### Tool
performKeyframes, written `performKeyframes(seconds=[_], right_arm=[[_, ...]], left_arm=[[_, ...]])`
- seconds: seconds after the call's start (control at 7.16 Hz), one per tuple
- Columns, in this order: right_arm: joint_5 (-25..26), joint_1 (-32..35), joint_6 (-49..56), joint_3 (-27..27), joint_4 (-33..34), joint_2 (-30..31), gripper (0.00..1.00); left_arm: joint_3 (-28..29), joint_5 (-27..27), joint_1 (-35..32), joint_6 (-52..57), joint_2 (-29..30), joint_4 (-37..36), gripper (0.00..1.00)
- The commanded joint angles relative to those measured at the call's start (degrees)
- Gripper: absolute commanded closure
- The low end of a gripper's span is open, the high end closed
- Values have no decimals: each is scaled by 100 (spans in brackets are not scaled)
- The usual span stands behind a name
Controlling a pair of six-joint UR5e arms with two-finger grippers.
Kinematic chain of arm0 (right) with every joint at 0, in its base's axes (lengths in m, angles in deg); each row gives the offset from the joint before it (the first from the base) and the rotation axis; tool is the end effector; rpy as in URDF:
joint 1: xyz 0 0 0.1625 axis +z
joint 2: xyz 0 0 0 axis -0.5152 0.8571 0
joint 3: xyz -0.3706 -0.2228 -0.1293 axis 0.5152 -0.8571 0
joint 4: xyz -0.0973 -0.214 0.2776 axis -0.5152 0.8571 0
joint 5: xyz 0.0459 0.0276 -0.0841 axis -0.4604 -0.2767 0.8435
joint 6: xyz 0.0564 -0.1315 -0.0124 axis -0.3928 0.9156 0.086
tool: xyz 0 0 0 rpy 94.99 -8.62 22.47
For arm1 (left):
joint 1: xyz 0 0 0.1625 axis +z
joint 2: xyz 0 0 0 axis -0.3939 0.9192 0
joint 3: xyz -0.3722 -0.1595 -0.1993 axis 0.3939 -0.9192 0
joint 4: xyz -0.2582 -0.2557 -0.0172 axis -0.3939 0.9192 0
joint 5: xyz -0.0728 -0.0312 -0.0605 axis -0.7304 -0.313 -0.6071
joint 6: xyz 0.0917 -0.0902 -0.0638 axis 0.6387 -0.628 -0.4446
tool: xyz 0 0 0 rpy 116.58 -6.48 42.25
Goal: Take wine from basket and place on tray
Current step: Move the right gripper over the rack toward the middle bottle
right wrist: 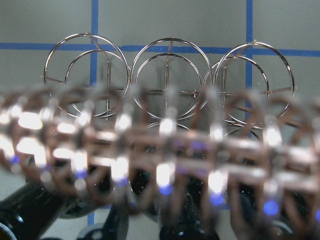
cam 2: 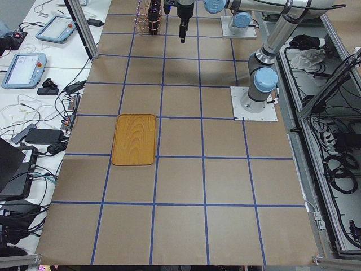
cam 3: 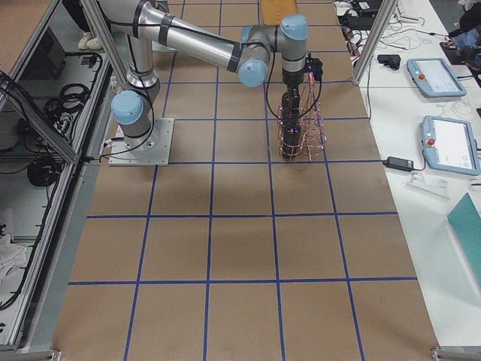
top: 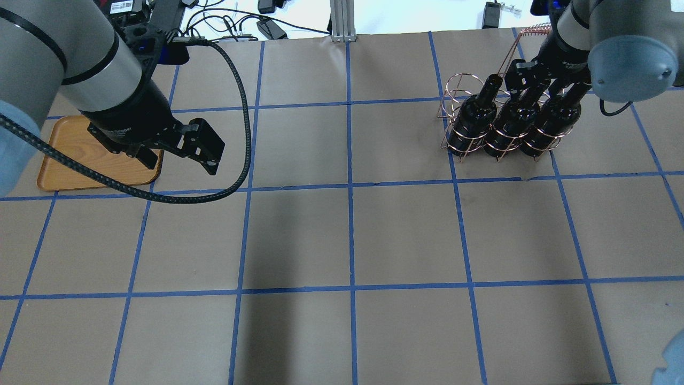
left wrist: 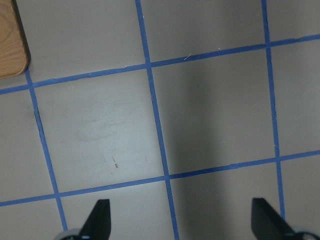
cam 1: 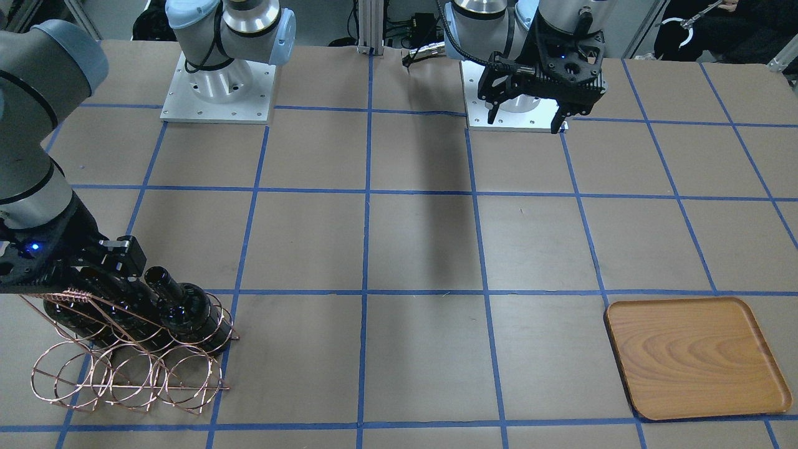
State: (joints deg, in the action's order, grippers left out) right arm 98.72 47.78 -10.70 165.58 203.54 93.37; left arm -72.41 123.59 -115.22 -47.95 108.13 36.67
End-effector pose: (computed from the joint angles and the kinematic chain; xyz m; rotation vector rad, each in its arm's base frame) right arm 0.0255 -0.5635 0.3756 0.0443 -3.1085 0.2379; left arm -0.1475 -0.3699 0.4801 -0.2362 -3.1253 0.0050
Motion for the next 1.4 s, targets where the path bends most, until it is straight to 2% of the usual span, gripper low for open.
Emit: performKeyframes(seconds=[0.0,0.42,1.26], right_arm=[[15,-4,-6,-5,-72,-9,29],[6,-4,64,-13,-89,-9,49],[111,-4,65,-101,-388,8,49]], left_arm=[[0,0,0,7,-1,0,0],[0,0,0,7,-9,0,0],[-9,0,0,7,-9,0,0]])
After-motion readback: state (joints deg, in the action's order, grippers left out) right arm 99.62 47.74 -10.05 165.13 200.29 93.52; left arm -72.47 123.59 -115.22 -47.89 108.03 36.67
